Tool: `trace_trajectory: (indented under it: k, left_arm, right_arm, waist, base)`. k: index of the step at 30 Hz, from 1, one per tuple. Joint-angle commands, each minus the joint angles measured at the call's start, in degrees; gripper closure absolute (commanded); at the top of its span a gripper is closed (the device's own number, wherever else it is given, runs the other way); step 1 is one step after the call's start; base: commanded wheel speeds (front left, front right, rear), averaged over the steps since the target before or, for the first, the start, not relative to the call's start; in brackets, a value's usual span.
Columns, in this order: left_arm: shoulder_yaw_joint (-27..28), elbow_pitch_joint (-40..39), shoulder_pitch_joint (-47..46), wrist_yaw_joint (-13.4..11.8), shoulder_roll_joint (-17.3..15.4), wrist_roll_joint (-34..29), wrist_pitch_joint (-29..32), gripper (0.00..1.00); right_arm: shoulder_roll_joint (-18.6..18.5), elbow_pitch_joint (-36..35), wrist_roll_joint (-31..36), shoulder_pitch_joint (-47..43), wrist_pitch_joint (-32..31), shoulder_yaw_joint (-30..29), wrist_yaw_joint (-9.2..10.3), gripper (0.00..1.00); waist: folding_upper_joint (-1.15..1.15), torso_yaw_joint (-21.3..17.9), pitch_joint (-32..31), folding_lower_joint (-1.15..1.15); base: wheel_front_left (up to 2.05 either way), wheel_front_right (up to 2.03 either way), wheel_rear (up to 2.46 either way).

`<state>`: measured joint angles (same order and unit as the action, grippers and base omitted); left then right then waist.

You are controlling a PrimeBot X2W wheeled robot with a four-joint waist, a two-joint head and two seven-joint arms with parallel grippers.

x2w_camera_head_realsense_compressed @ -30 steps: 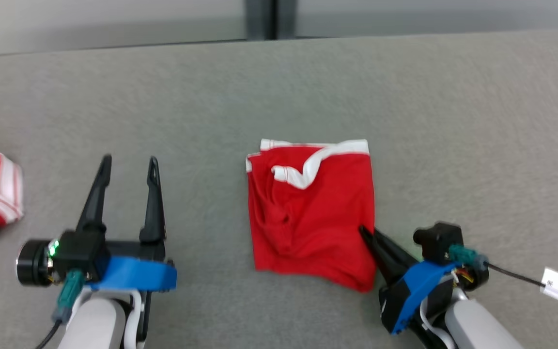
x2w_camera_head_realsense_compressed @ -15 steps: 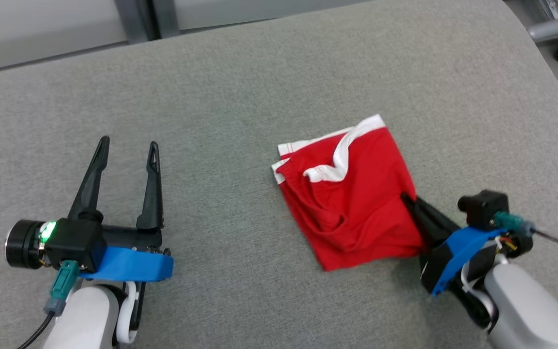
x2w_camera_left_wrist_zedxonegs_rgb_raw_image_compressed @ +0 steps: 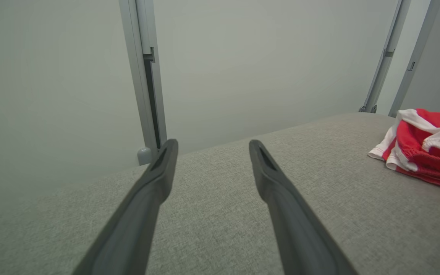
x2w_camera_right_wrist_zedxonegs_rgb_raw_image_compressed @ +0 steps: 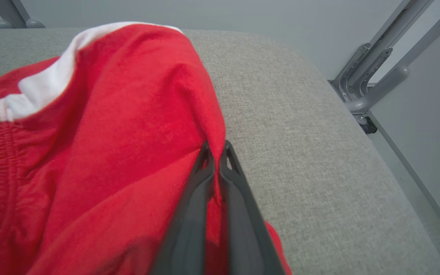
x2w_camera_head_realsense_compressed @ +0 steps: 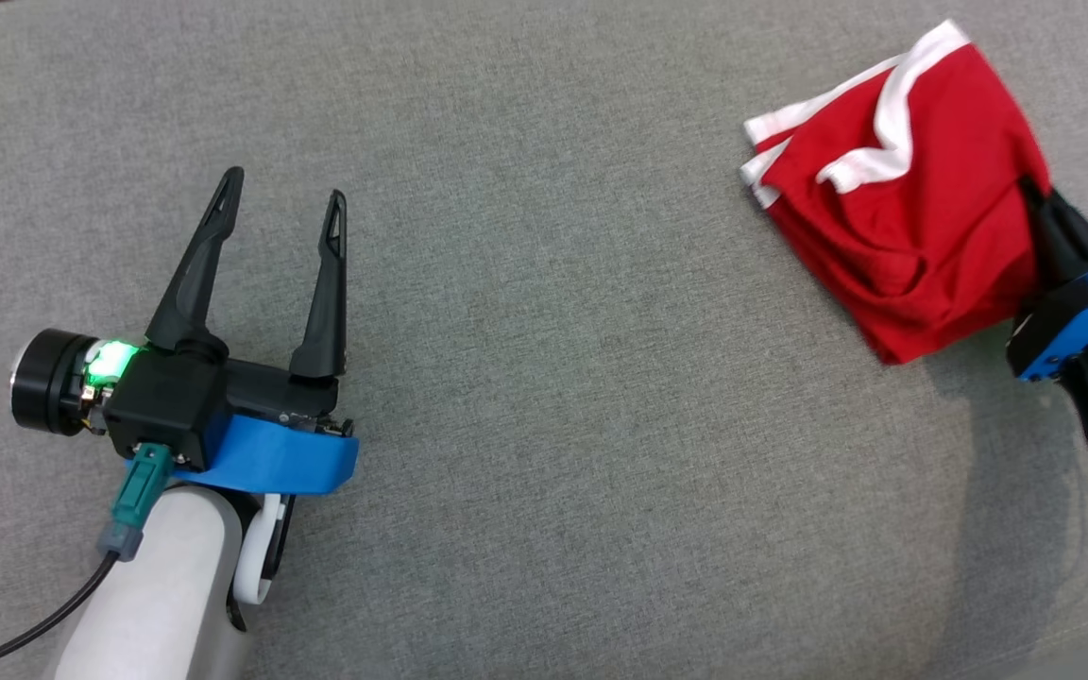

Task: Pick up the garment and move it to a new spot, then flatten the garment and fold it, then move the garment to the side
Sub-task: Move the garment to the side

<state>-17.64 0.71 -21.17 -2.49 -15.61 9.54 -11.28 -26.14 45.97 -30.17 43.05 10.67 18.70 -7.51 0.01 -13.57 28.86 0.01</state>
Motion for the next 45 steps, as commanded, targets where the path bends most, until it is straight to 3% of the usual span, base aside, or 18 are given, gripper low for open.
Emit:
trace_trajectory:
  k: [1,17,18,20,26,34,39,45]
  left_arm:
    - [-0.2,0.0,-1.3,0.0,-0.3,-0.5,-0.4,0.0]
    - [-2.3,0.2,-4.7,0.7,-0.1,-1.2,-1.1,0.0]
    - [-2.4,0.3,-4.9,0.7,-0.1,-1.1,-1.1,0.0]
    - [-2.5,0.6,-4.9,0.7,0.0,-1.1,-1.2,0.0]
    - [-2.7,1.7,-4.2,0.6,0.3,-0.5,-1.8,0.0]
    - [-2.3,4.1,-1.4,-0.2,1.0,1.3,-2.9,0.0]
    - [-2.0,5.4,1.8,-1.1,2.0,2.7,-3.3,0.0]
    - [-1.1,6.6,5.3,-1.9,2.6,4.4,-3.6,0.0]
  right_arm:
    - [-0.9,1.8,0.1,1.8,0.7,-1.6,0.04,1.0]
    - [-1.2,12.3,8.6,7.0,4.1,-14.5,0.04,1.0]
    - [-1.1,12.5,9.0,7.2,4.2,-15.2,0.04,0.84]
    - [-0.6,12.3,10.5,7.2,4.4,-16.3,0.04,0.0]
    - [0.2,8.9,15.1,4.4,4.5,-20.7,0.04,0.0]
    - [7.7,-11.3,21.8,-8.0,4.5,-28.3,0.04,0.0]
    - [13.8,-22.4,22.8,-17.0,4.5,-28.1,0.04,0.0]
    - [18.7,-30.5,22.9,-25.1,4.4,-25.1,0.04,0.0]
  waist:
    - [-0.01,0.1,0.9,-0.01]
    - [-0.01,0.1,4.3,-0.01]
    - [-0.01,0.1,4.3,-0.01]
    - [-0.01,0.1,4.3,-0.01]
    - [-0.01,0.2,2.8,-0.01]
    - [-0.01,0.8,-2.9,-0.01]
    - [-0.01,2.2,-7.3,-0.01]
    - [-0.01,5.1,-11.7,-0.01]
  base:
    - [0.0,0.0,0.0]
    - [0.0,0.0,0.0]
    - [0.0,0.0,0.0]
    - [0.0,0.0,0.0]
    - [0.0,0.0,0.0]
    - [0.0,0.0,0.0]
    - [0.0,0.0,0.0]
    - [0.0,0.0,0.0]
